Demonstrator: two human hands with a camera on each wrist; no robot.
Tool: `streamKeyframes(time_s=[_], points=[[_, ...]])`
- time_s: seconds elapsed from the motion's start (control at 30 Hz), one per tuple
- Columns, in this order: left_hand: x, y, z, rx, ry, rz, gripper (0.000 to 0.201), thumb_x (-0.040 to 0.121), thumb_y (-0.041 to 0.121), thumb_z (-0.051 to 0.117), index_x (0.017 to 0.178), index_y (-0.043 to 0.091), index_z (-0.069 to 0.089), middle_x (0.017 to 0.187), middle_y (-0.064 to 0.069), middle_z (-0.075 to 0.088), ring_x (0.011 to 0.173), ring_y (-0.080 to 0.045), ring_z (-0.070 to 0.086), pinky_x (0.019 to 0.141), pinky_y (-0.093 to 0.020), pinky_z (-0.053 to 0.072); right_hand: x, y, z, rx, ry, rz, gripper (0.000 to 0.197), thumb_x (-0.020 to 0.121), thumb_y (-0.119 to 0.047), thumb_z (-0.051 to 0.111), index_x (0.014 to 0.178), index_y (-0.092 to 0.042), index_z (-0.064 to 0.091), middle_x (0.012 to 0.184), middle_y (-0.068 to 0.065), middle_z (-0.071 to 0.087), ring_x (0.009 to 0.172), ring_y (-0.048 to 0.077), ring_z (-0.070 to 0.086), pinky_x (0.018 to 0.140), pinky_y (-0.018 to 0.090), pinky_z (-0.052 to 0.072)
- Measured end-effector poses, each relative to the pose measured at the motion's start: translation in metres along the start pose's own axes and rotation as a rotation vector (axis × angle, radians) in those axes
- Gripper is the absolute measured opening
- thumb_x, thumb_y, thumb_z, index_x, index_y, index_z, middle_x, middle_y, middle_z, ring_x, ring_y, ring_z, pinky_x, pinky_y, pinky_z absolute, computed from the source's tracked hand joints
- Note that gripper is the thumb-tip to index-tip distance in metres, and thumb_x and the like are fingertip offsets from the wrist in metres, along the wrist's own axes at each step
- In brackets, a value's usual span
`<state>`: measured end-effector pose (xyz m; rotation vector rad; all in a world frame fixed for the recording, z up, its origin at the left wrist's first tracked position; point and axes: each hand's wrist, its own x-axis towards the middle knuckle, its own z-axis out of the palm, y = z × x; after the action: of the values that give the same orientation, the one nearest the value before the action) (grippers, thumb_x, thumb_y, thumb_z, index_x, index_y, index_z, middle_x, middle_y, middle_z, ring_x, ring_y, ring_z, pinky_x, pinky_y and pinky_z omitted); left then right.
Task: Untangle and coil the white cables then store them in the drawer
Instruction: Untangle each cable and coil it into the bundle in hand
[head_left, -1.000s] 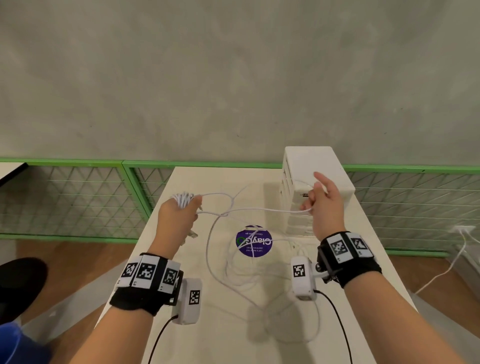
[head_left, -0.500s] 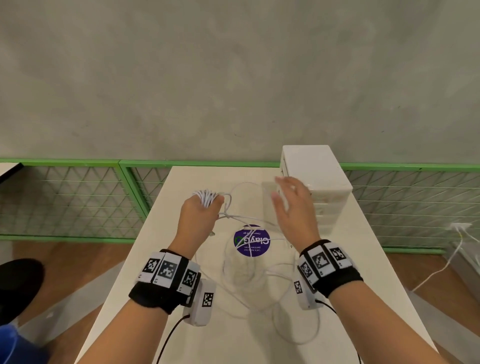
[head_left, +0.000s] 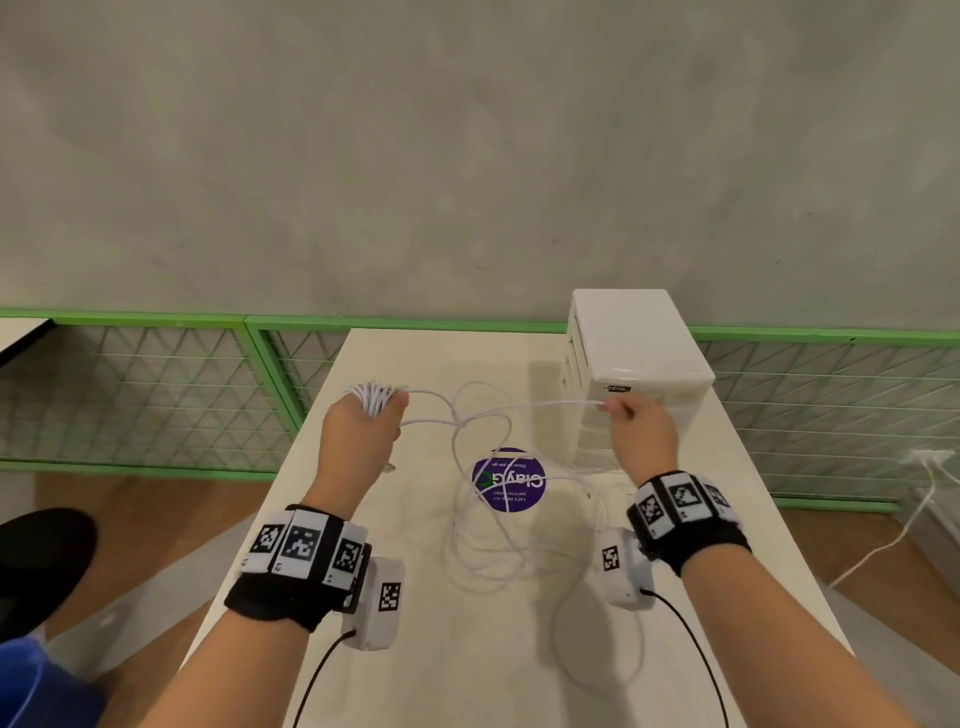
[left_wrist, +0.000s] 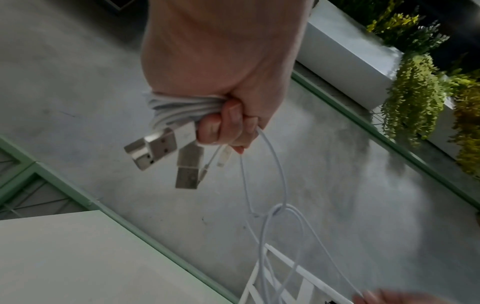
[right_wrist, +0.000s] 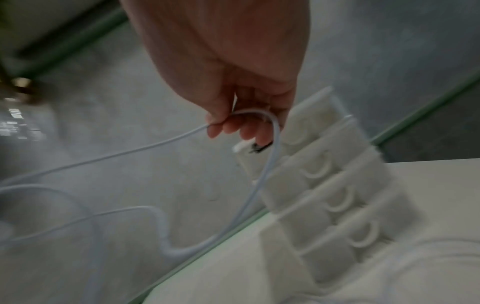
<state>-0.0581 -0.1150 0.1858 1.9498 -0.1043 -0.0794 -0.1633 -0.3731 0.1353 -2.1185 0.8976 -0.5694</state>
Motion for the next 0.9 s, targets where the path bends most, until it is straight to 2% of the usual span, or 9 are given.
streamKeyframes(time_s=[0.13, 0.2, 0.37, 0.5, 0.57, 0.67, 0.73, 0.8, 0.9], points=[[-0.001, -0.008, 0.002, 0.051, -0.025, 0.045, 0.031, 0.091, 0.025, 0.060, 0.085, -0.005, 0.060, 0.063, -0.006, 0.055, 0.057, -0.013, 0.055, 0.029, -0.015, 0.036, 0.000, 0.042, -0.009, -0.064, 0.011, 0.186, 0.025, 0.095, -0.014, 0.045, 0.102, -0.009, 0.069, 0.109, 0.015, 0.067, 0.101, 0.033, 0.058, 0.079, 0.029, 0.038], [0.000, -0.010, 0.003, 0.048, -0.006, 0.064, 0.032, 0.091, 0.025, 0.059, 0.086, -0.006, 0.060, 0.066, -0.008, 0.057, 0.059, -0.012, 0.057, 0.030, -0.015, 0.038, -0.002, 0.058, -0.011, -0.077, 0.010, 0.244, 0.025, 0.095, -0.012, 0.045, 0.101, -0.009, 0.068, 0.109, 0.016, 0.066, 0.101, 0.033, 0.058, 0.081, 0.031, 0.040], [0.008, -0.002, -0.009, -0.006, 0.093, 0.081, 0.027, 0.089, 0.024, 0.061, 0.067, 0.014, 0.049, 0.066, -0.005, 0.056, 0.061, -0.013, 0.058, 0.030, -0.019, 0.038, 0.005, 0.089, -0.029, -0.108, 0.072, 0.412, 0.030, 0.092, -0.006, 0.040, 0.102, -0.008, 0.068, 0.114, 0.017, 0.065, 0.104, 0.036, 0.058, 0.086, 0.037, 0.044], [0.005, 0.007, -0.005, -0.047, 0.080, 0.121, 0.027, 0.089, 0.024, 0.062, 0.067, 0.015, 0.049, 0.065, -0.003, 0.055, 0.062, -0.012, 0.060, 0.032, -0.016, 0.039, 0.009, 0.093, -0.027, -0.235, 0.010, 0.514, 0.028, 0.093, -0.010, 0.043, 0.110, -0.004, 0.065, 0.117, 0.018, 0.062, 0.110, 0.035, 0.056, 0.088, 0.037, 0.044], [0.002, 0.010, 0.004, -0.027, 0.038, 0.167, 0.024, 0.089, 0.025, 0.063, 0.074, 0.010, 0.053, 0.066, -0.003, 0.056, 0.061, -0.012, 0.060, 0.034, -0.015, 0.041, 0.009, 0.082, -0.018, -0.373, 0.002, 0.402, 0.033, 0.091, -0.011, 0.043, 0.118, -0.004, 0.060, 0.123, 0.019, 0.056, 0.114, 0.036, 0.051, 0.091, 0.040, 0.043], [-0.002, 0.015, 0.015, -0.004, 0.021, 0.201, 0.026, 0.089, 0.025, 0.063, 0.083, 0.000, 0.058, 0.068, -0.005, 0.057, 0.060, -0.012, 0.060, 0.034, -0.013, 0.039, -0.002, 0.043, -0.002, -0.098, 0.206, -0.062, 0.033, 0.088, -0.001, 0.044, 0.115, -0.010, 0.061, 0.121, 0.013, 0.054, 0.113, 0.032, 0.048, 0.094, 0.041, 0.040], [-0.003, 0.019, 0.020, -0.024, -0.001, 0.200, 0.030, 0.090, 0.024, 0.062, 0.089, -0.006, 0.061, 0.070, -0.008, 0.058, 0.060, -0.013, 0.060, 0.033, -0.013, 0.038, -0.018, 0.004, 0.009, 0.104, 0.093, -0.350, 0.027, 0.091, -0.006, 0.045, 0.109, -0.014, 0.063, 0.111, 0.001, 0.055, 0.108, 0.020, 0.051, 0.094, 0.031, 0.040], [-0.005, 0.023, 0.024, -0.032, -0.035, 0.202, 0.031, 0.090, 0.024, 0.061, 0.091, -0.006, 0.062, 0.072, -0.009, 0.059, 0.062, -0.016, 0.060, 0.034, -0.012, 0.039, -0.034, -0.022, 0.022, 0.064, -0.123, -0.576, 0.026, 0.095, -0.021, 0.046, 0.117, -0.019, 0.059, 0.116, -0.004, 0.053, 0.111, 0.008, 0.046, 0.096, 0.024, 0.033], [-0.010, 0.028, 0.026, -0.015, -0.074, 0.226, 0.030, 0.089, 0.024, 0.062, 0.089, -0.006, 0.062, 0.065, -0.006, 0.056, 0.059, -0.016, 0.057, 0.035, -0.014, 0.040, -0.040, -0.037, 0.040, -0.135, -0.194, -0.788, 0.040, 0.091, -0.017, 0.054, 0.131, -0.019, 0.051, 0.126, 0.000, 0.054, 0.116, 0.015, 0.044, 0.099, 0.026, 0.034]])
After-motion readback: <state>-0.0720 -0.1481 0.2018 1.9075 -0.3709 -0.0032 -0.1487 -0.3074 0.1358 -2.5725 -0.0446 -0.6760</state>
